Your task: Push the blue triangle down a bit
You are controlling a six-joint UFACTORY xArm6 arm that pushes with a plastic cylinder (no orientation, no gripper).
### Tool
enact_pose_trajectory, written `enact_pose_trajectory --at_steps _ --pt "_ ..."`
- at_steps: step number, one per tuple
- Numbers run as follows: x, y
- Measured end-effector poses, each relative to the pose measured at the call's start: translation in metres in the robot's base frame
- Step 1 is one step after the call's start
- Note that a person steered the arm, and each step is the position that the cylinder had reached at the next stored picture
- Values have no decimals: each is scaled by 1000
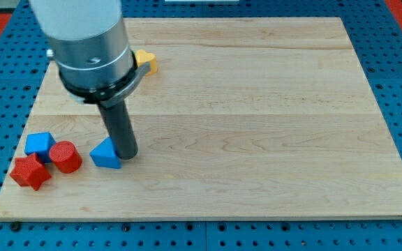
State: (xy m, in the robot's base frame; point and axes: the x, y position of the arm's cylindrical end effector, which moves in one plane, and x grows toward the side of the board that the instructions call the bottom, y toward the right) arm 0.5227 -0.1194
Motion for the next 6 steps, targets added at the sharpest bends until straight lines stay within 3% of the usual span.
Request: enact_pose_trajectory --at_steps 2,3,4,5,6 --pt "-46 14" --pt "-38 -13" --pt "-1 -25" --pt "13 -22" --pt "12 17"
